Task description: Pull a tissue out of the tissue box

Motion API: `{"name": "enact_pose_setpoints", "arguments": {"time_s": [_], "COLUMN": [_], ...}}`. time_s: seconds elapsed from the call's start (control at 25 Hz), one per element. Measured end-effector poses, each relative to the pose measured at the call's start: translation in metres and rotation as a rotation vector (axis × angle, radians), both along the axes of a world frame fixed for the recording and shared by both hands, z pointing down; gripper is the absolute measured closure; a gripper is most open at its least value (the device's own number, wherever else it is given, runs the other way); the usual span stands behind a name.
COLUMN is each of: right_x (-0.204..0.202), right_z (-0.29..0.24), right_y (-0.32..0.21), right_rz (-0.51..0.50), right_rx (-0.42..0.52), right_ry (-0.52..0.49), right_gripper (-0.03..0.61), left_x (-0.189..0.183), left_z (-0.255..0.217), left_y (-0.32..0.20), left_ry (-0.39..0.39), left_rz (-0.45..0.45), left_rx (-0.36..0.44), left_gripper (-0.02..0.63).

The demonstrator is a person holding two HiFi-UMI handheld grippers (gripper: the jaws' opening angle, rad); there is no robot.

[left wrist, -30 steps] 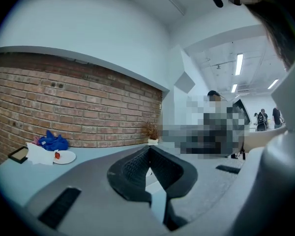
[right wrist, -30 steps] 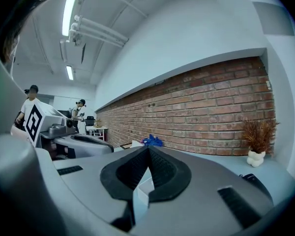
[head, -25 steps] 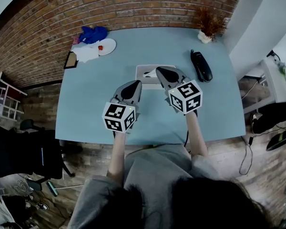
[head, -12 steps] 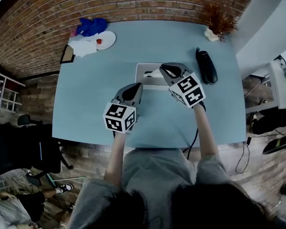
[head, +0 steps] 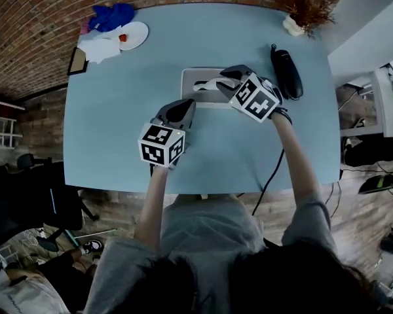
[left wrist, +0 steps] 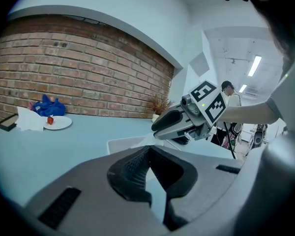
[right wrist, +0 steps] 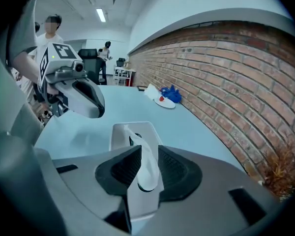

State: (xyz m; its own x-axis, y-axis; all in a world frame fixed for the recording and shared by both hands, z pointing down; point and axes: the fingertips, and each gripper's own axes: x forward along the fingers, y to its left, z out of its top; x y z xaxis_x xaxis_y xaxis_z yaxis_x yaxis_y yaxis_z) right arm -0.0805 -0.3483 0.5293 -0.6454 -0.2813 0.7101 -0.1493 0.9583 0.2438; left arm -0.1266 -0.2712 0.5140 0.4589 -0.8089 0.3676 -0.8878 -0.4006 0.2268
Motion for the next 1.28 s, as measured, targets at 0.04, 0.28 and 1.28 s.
{"name": "enact_pose_setpoints", "arguments": {"time_s": [0.04,0.28,1.28], "right_x": [-0.001,-0.007,-0.008], "right_z": [0.005,0.026,0.004], "right_y": [-0.001,-0.004,-0.004], "right_rz": [-0.012,-0.067,-0.105], "right_rx": [0.000,-0.031,0.005], "right_ry": [0.023,0.129,0.144], "right_gripper": [0.492,0.479,0.577], "left_x": [-0.001,0.000,-0.001], "left_z": [0.003,0.013,0.003], "left_y": [-0.001,-0.001,-0.003], "left_ry": [0.000,0.002,0.013], "left_rz": [0.002,0.004,-0.018], "left_rx": [-0.005,-0.033,-0.007], "left_gripper": [0.611,0.611,0.611]}}
